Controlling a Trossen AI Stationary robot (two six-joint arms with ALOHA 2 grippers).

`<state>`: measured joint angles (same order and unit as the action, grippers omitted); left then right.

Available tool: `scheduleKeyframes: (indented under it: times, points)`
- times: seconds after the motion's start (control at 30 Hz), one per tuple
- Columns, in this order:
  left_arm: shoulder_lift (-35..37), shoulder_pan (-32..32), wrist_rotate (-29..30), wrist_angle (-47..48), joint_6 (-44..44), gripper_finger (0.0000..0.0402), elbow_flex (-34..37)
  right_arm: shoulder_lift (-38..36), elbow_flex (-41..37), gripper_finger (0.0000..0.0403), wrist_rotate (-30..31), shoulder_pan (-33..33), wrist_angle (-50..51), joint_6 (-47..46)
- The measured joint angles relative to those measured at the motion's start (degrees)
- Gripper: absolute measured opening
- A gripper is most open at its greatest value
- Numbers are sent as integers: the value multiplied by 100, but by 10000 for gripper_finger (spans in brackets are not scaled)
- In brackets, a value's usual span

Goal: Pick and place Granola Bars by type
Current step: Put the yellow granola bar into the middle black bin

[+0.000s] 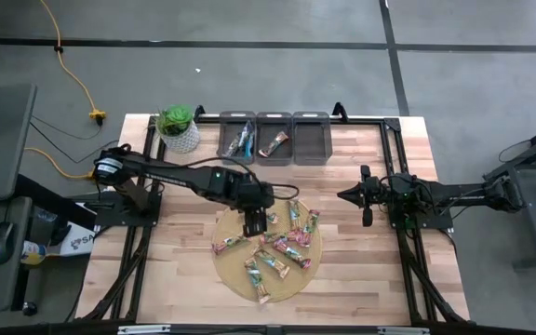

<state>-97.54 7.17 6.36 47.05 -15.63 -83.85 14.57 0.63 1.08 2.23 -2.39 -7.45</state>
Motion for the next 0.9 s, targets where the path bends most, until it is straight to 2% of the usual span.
scheduleKeyframes:
  times: [0.13, 0.3, 0.63, 0.77, 0.9]
  points:
    - [-68, -168, -519, -390, 117, 205, 459, 0, 1, 0, 0, -1, 0, 0]
    - [-226, -586, -1262, -383, 455, 205, 671, 0, -1, 0, 0, 1, -1, -1]
    - [-556, -991, -1482, -405, 2030, 205, 668, 1, -1, 0, 0, -1, -24, -1]
    - [-729, -1022, -1789, -384, 2348, 205, 662, 6, 1, 0, 0, 1, -22, 0]
    - [-967, -1011, -1751, -327, 2697, 205, 679, 16, -1, 0, 0, 1, -34, -1]
